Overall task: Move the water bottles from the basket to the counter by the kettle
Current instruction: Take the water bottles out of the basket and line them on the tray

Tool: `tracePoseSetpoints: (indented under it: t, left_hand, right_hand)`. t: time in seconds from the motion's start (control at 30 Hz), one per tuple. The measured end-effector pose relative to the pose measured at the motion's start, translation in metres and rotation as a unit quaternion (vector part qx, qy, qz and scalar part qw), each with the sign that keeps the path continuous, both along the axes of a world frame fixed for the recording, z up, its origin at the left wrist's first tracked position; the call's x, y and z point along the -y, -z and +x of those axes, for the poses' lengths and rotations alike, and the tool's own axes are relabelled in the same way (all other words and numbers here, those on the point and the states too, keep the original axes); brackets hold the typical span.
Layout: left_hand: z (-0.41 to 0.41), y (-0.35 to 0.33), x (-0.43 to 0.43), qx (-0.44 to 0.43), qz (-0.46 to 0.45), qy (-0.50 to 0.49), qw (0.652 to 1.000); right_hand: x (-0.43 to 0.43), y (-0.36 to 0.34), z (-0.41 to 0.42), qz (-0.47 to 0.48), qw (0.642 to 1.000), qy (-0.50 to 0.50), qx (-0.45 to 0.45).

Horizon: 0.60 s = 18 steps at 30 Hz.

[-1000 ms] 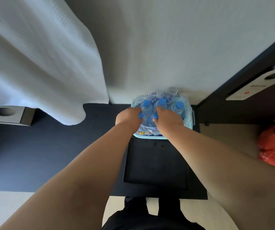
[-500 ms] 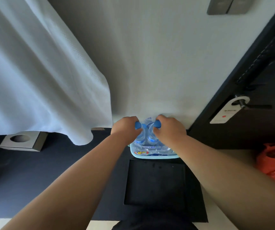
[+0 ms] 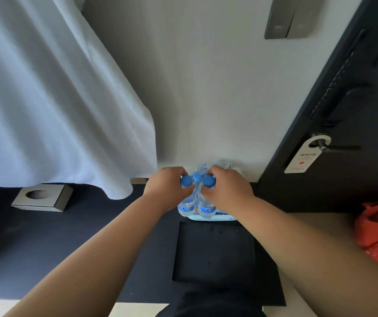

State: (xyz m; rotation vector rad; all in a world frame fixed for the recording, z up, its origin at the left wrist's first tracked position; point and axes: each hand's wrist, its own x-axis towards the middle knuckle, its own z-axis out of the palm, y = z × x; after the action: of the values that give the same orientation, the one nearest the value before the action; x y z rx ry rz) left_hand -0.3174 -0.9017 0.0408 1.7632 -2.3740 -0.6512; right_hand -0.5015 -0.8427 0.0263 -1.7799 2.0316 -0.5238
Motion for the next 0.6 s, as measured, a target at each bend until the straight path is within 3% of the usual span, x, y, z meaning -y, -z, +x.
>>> tracePoseSetpoints:
  t: [0.6]
  left_hand:
    - [0.033, 0.138, -0.068, 0.101, 0.169, 0.072, 0.978]
  right_hand:
    - [-0.067, 0.116, 0.034, 0.250, 0.967, -0.031, 0.028]
